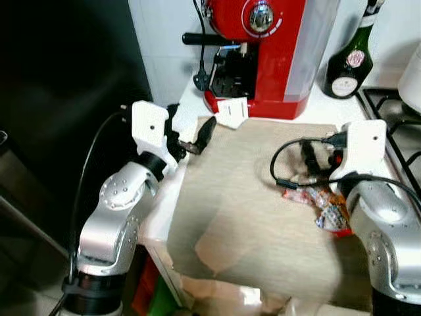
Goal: Restocking fridge
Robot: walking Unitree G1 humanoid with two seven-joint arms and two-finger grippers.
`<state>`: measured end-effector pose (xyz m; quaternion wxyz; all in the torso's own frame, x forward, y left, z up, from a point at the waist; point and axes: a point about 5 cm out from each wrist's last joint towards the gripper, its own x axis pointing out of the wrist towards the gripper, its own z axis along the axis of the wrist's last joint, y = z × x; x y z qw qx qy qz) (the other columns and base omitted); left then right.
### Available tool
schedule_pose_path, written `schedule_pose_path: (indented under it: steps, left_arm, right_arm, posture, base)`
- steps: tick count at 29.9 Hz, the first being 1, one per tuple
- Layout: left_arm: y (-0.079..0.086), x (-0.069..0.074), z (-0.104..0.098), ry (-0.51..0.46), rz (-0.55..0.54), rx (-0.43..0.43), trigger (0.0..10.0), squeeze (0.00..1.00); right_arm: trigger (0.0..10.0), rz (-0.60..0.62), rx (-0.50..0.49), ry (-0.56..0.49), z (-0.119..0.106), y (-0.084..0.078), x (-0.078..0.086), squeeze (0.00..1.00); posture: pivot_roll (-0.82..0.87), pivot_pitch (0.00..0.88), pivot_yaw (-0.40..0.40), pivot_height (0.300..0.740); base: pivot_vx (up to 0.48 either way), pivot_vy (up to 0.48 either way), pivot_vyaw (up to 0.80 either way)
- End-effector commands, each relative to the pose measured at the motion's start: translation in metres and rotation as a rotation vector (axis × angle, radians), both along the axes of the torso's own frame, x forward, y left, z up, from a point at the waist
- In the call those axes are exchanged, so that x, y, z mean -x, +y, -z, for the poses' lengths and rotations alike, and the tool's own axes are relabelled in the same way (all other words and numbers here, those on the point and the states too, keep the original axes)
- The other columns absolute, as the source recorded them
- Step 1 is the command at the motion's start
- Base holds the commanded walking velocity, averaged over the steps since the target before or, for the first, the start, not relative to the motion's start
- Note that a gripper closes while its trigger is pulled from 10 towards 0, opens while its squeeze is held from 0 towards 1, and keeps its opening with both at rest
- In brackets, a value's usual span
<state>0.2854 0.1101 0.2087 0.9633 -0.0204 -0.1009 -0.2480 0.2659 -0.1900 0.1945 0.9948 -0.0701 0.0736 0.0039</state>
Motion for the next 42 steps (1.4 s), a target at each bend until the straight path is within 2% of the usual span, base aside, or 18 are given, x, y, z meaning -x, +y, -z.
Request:
schedule_pose_path:
  steps: [1, 9, 14, 22, 39, 42]
  left_arm:
    - [0.001, 0.0, -0.003, -0.011, 0.005, 0.02, 10.0, 0.0]
    - [0.003, -0.002, -0.004, -0.016, 0.006, 0.007, 10.0, 0.0]
    - [0.002, -0.002, -0.003, -0.013, 0.014, 0.003, 10.0, 0.0]
    - [0.004, -0.002, -0.004, -0.018, 0.009, 0.001, 10.0, 0.0]
    - [0.007, 0.01, 0.003, 0.019, -0.011, -0.012, 10.0, 0.0]
    - [0.007, 0.012, 0.003, 0.025, -0.013, -0.013, 10.0, 0.0]
  right_arm:
    - [10.0, 0.014, -0.012, 0.066, 0.009, -0.003, 0.0, 0.0]
    - [10.0, -0.004, 0.001, 0.057, -0.001, 0.0, -0.004, 0.0]
    - [10.0, -0.001, 0.002, 0.077, 0.002, 0.0, -0.007, 0.0]
    - [10.0, 0.001, 0.007, 0.096, 0.007, -0.001, -0.018, 0.0]
    - [10.0, -0.1, 0.05, 0.131, 0.006, -0.005, -0.047, 0.0]
    - [10.0, -0.16, 0.038, 0.231, 0.02, -0.005, -0.048, 0.0]
  posture:
    - [-0.12, 0.0, 0.109, 0.74]
    - [-0.12, 0.0, 0.119, 0.74]
    - [-0.12, 0.0, 0.119, 0.74]
    - [-0.11, 0.0, 0.111, 0.74]
    - [-0.08, 0.0, 0.083, 0.74]
    - [-0.07, 0.0, 0.076, 0.74]
  base:
    - [0.0, 0.0, 0.0]
    - [0.0, 0.0, 0.0]
    - [0.0, 0.0, 0.0]
    - [0.0, 0.0, 0.0]
    - [0.0, 0.0, 0.0]
    - [0.0, 0.0, 0.0]
